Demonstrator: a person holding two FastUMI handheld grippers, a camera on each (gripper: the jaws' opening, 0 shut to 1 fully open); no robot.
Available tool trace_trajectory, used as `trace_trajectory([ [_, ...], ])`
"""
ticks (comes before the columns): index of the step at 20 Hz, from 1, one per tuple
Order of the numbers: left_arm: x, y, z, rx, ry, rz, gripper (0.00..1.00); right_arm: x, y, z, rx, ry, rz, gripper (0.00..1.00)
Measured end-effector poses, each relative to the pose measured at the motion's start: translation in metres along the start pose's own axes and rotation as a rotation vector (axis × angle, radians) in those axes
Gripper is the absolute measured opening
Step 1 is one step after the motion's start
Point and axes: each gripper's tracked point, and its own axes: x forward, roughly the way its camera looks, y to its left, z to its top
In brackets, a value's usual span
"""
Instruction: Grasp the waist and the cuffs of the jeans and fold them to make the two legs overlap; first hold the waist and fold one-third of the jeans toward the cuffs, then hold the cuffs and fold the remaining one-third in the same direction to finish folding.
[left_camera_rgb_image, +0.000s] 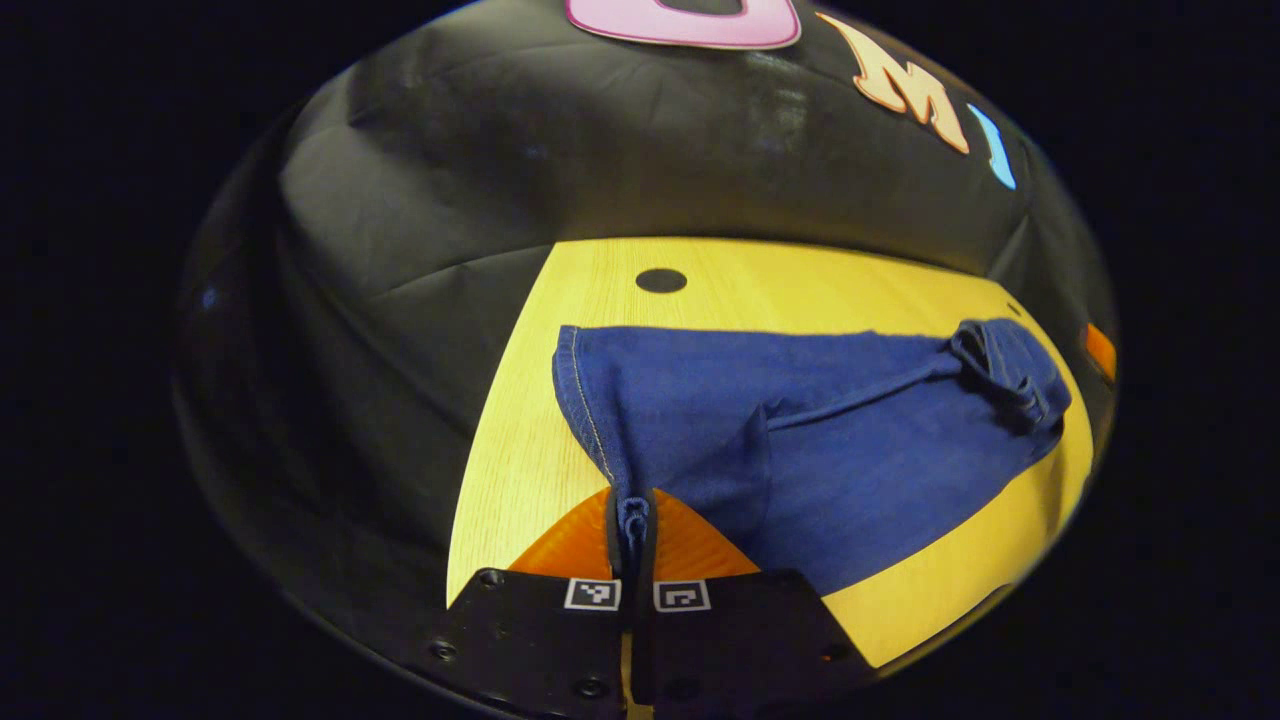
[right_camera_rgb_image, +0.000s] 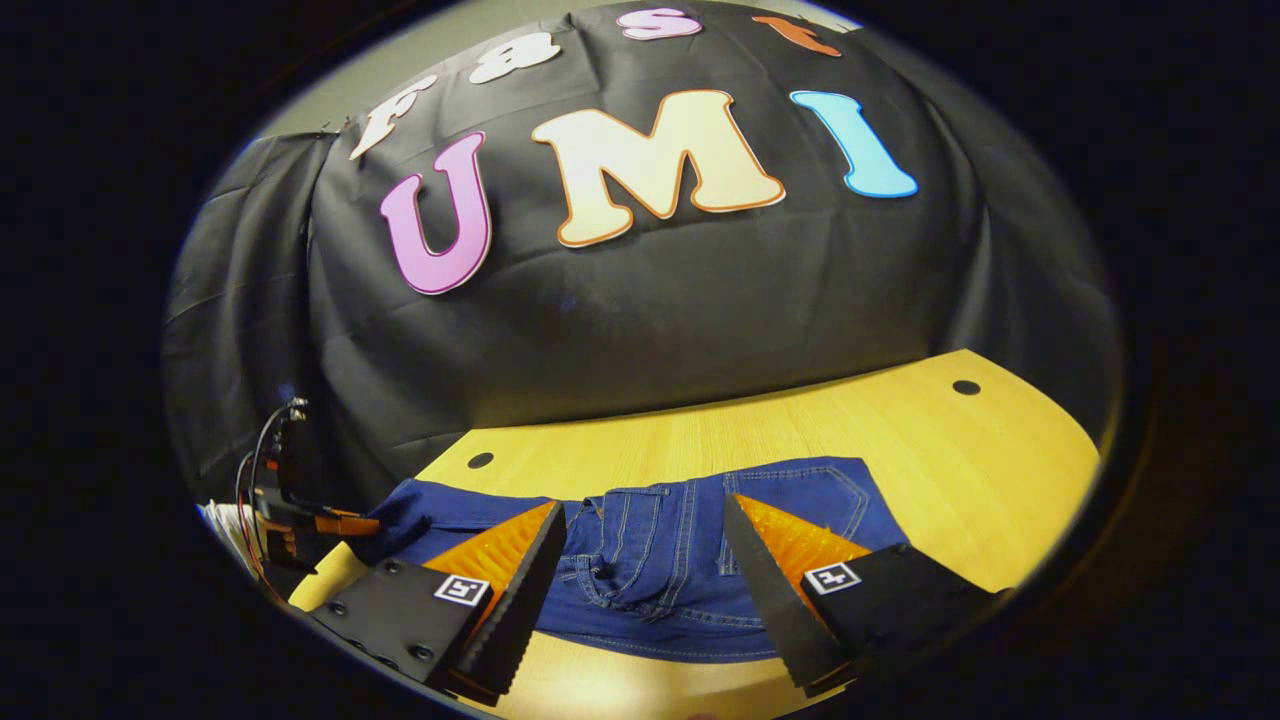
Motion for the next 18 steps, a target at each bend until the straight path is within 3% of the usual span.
trace_trajectory([
  [7, -0.063, -0.066, 0.069, 0.058, -0.143, 0.001, 0.00, -0.027, -0.016, 0.027, -0.041, -0.014, 0.081, 0.98],
  [18, -0.080, -0.216, 0.133, 0.128, -0.221, -0.144, 0.00, -0.067, -0.059, 0.063, -0.054, -0.066, 0.104, 0.98],
])
